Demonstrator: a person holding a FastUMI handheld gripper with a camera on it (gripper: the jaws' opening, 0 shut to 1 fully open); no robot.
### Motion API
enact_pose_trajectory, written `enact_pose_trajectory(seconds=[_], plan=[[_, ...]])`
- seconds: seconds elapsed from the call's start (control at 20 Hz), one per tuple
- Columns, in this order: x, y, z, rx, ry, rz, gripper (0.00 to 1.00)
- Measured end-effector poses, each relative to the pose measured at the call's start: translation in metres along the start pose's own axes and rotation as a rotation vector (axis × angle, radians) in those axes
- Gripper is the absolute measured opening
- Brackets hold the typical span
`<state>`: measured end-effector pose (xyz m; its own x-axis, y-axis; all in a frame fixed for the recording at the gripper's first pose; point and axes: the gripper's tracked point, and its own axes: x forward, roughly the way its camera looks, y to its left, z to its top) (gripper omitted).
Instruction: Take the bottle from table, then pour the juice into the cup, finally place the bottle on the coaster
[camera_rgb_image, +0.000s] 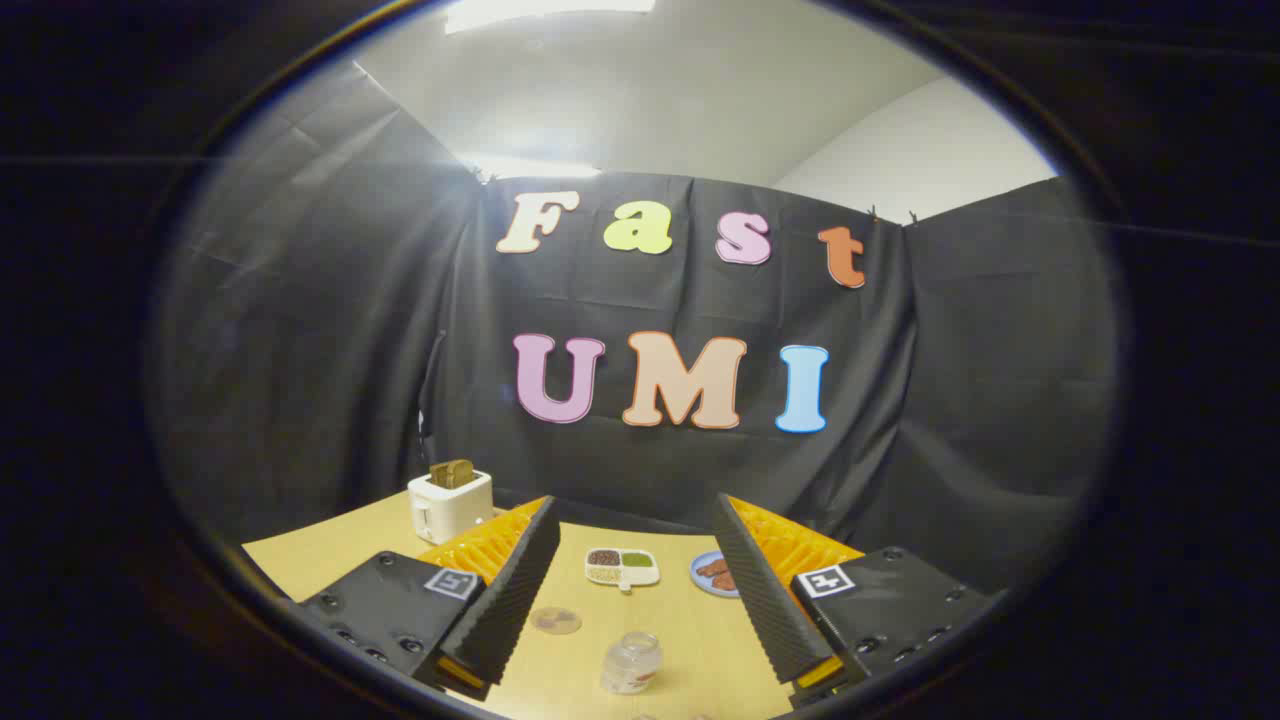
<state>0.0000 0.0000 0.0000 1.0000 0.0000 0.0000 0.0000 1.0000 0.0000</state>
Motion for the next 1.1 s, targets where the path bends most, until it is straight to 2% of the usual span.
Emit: enact_pose_trajectory(seconds=[0.3,0.65,1.1], plan=[[-0.001,0.005,-0.004,0.032,0.012,0.032,0.99],[-0.005,-0.001,-0.012,0.019,0.003,0.027,0.99],[-0.018,-0.006,-0.069,0.072,0.040,0.031,0.99]])
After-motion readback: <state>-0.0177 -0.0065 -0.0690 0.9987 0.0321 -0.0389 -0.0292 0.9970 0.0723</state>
